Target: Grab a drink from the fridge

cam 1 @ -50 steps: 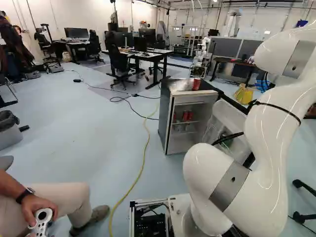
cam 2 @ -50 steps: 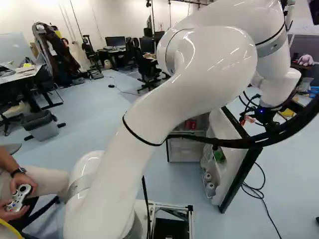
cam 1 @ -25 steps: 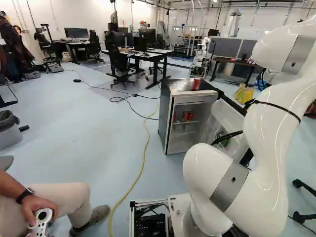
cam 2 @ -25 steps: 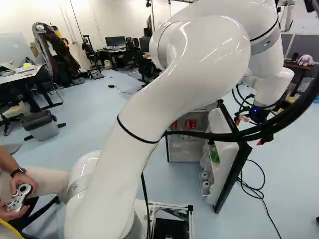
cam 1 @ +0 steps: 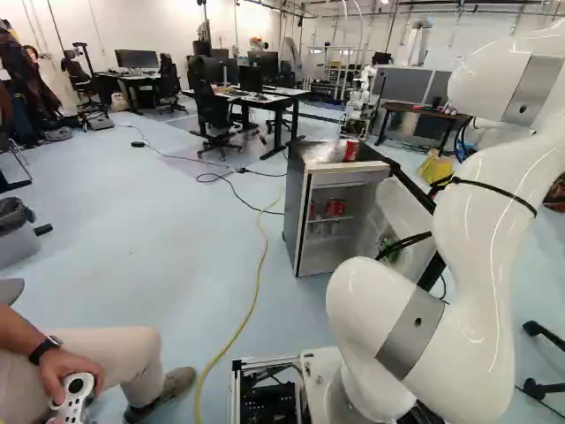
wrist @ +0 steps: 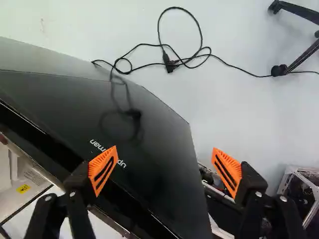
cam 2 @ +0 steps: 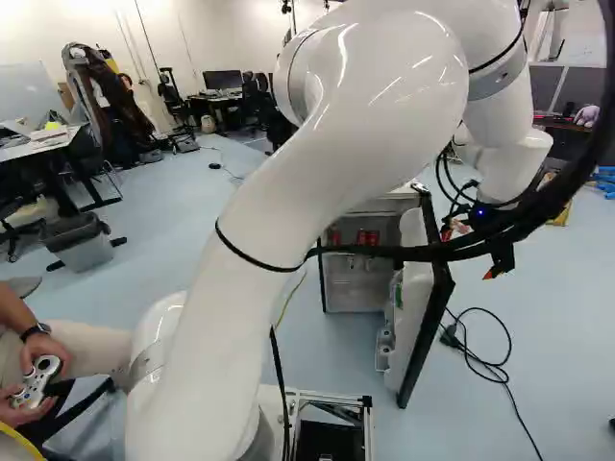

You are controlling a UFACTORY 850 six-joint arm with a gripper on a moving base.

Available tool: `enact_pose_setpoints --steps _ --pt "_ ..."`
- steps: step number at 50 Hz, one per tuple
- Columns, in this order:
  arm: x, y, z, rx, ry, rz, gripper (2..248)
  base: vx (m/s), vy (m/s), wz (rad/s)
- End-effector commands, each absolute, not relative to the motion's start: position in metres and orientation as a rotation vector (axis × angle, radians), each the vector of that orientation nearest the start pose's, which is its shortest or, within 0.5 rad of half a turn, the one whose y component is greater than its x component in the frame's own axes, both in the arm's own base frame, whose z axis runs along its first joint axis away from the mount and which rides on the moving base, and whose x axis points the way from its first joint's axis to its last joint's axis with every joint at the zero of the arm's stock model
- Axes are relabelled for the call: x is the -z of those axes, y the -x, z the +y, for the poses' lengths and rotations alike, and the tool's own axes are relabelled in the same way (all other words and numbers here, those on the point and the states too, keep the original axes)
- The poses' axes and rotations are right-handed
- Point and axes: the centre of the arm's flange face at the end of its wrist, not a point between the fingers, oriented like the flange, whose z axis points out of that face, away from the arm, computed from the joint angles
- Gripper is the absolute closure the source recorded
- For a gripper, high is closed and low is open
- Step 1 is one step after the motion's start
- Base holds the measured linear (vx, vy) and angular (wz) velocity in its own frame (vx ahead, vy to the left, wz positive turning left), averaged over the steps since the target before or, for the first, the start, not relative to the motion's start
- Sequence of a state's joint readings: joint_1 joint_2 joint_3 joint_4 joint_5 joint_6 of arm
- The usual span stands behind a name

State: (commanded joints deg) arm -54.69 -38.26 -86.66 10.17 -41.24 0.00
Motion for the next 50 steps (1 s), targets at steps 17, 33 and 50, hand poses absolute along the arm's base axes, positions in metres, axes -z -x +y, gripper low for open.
enact_pose_setpoints --steps 17,33,50 --pt "-0.411 -0.399 -0.524 0.236 2.647 1.557 3 0.0 0.0 0.0" --pt "-0.411 -0.401 -0.507 0.214 2.656 1.53 3 0.0 0.0 0.0" --pt "-0.411 -0.404 -0.488 0.192 2.667 1.501 3 0.0 0.0 0.0"
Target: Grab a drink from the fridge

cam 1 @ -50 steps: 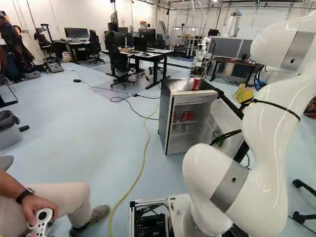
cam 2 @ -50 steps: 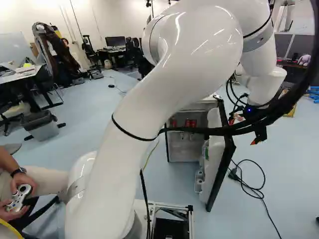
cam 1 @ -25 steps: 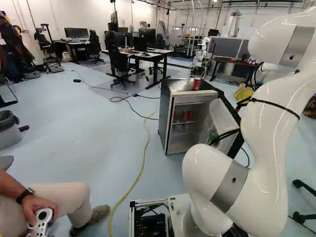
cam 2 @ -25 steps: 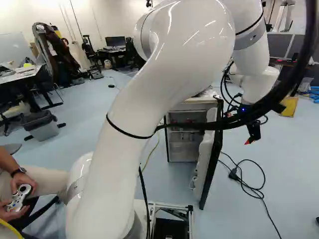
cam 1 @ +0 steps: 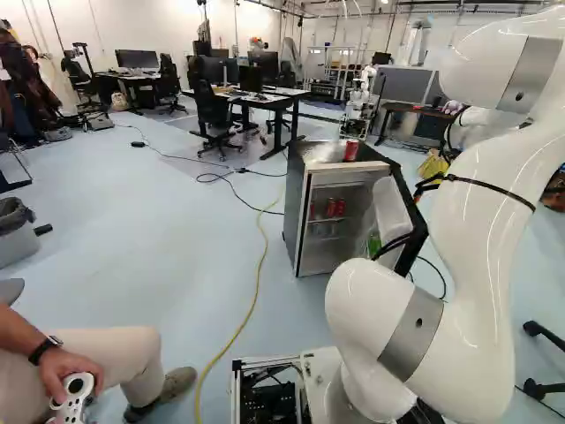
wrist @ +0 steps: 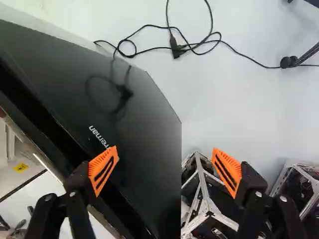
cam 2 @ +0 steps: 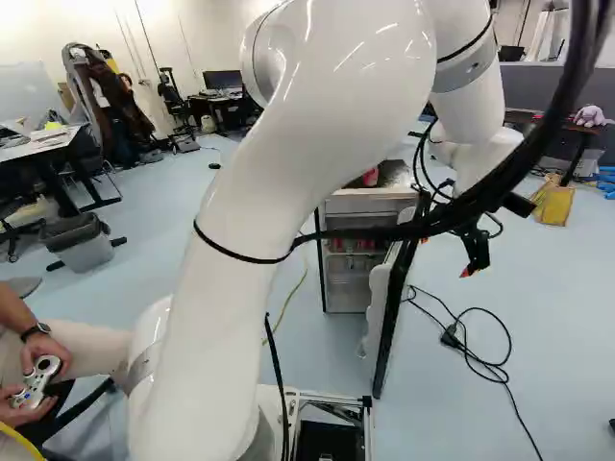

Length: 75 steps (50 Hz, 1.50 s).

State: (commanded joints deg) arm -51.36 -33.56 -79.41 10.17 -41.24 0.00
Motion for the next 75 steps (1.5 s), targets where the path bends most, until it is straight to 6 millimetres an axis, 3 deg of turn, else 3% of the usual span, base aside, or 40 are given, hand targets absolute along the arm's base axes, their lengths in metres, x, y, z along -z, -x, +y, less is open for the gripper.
enact_pose_setpoints --steps 42,75 --pt "-0.41 -0.411 -0.441 0.141 2.698 1.419 3 0.0 0.0 0.0" --pt "-0.41 -0.434 -0.402 0.118 2.742 1.317 3 0.0 0.0 0.0"
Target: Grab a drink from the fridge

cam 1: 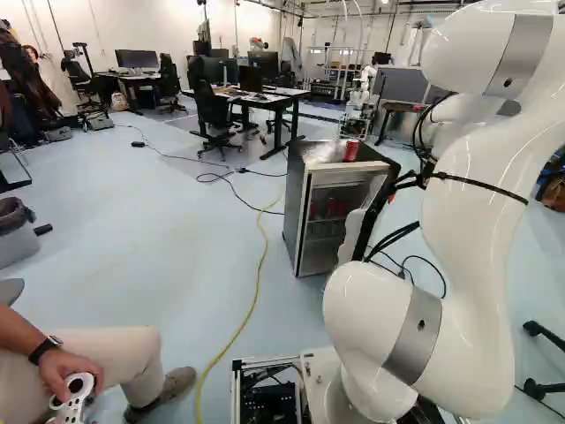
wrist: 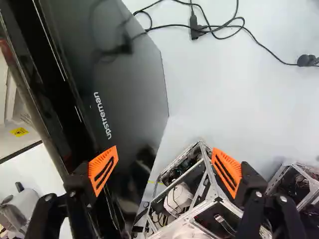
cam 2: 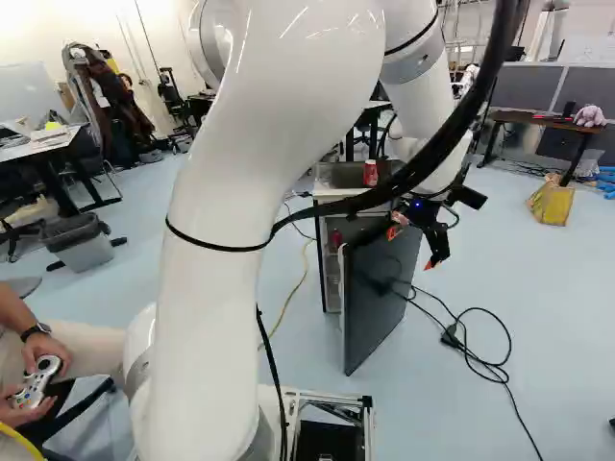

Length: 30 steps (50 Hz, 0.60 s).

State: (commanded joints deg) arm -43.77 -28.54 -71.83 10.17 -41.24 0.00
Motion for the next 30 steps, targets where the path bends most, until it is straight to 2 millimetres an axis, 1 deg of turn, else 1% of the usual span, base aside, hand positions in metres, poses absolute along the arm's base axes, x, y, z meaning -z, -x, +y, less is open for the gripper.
enact_pose_setpoints --steps 30 --pt "-0.41 -0.468 -0.373 0.122 2.788 1.214 3 0.0 0.0 0.0"
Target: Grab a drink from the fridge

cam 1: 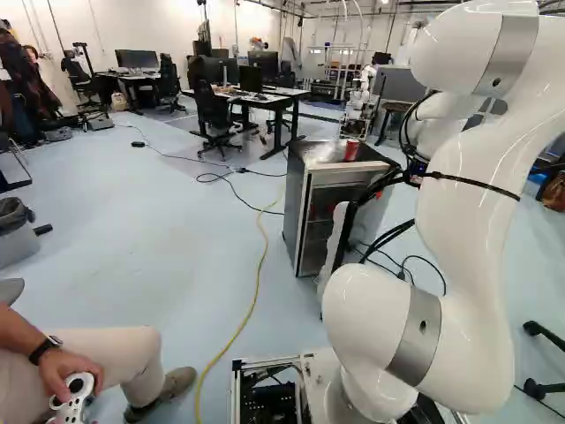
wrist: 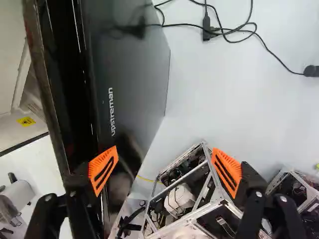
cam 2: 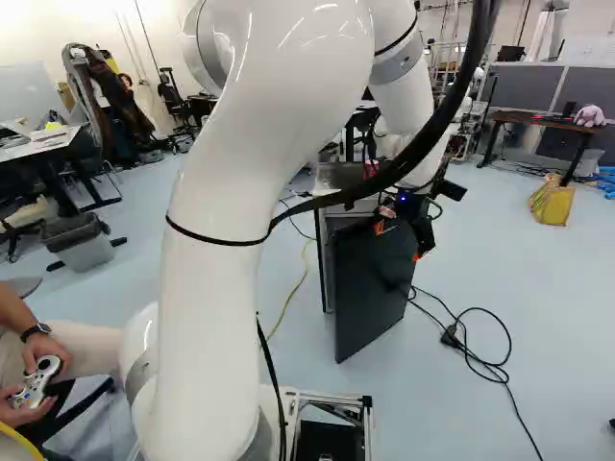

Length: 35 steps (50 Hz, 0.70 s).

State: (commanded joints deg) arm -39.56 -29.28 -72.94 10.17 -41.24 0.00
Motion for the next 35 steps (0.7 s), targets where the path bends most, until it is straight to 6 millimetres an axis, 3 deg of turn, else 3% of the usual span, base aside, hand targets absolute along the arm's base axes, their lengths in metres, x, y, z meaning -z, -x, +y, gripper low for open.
enact_pose_setpoints --steps 35 --pt "-0.411 -0.509 -0.356 0.153 2.827 1.125 3 0.0 0.0 0.0"
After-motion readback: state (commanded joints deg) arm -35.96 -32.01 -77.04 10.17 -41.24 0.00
